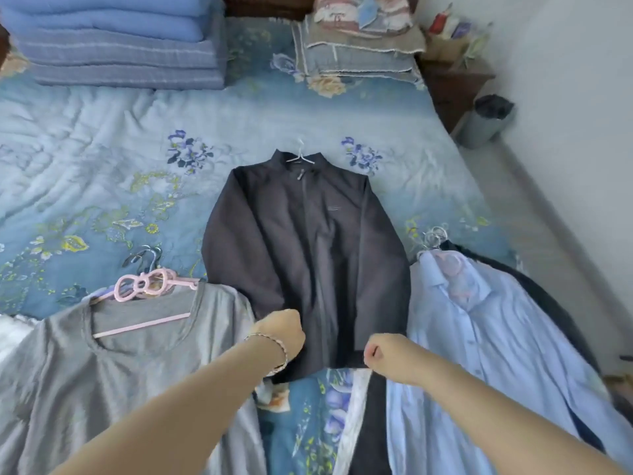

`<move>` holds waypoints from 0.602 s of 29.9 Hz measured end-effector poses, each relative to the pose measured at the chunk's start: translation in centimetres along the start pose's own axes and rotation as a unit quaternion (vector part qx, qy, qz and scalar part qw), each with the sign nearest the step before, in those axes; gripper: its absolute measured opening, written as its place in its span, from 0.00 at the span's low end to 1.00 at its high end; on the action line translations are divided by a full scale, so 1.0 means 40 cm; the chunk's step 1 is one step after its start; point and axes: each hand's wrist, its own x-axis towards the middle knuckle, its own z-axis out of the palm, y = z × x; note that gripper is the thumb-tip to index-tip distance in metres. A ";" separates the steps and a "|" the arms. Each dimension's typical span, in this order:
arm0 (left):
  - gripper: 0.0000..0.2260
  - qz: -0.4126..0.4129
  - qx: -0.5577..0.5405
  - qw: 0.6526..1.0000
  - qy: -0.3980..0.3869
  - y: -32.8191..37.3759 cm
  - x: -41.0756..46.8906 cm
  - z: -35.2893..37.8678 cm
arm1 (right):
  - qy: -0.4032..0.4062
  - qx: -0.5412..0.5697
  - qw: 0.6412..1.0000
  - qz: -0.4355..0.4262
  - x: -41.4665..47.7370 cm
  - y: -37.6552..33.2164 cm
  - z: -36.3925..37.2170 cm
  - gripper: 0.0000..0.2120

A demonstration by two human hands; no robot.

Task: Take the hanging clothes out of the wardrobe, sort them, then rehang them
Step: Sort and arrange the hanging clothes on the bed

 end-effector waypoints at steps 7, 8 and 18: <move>0.12 -0.013 -0.028 0.999 0.013 0.464 0.098 0.153 | 0.038 -0.029 0.998 0.036 0.005 0.544 -0.139 0.08; 0.12 -0.019 -0.028 0.999 0.014 0.508 0.115 0.168 | 0.053 -0.026 0.997 0.047 0.015 0.604 -0.159 0.08; 0.12 -0.032 -0.003 0.995 0.099 0.728 0.350 0.237 | 0.199 0.052 0.972 0.116 0.320 0.979 -0.274 0.09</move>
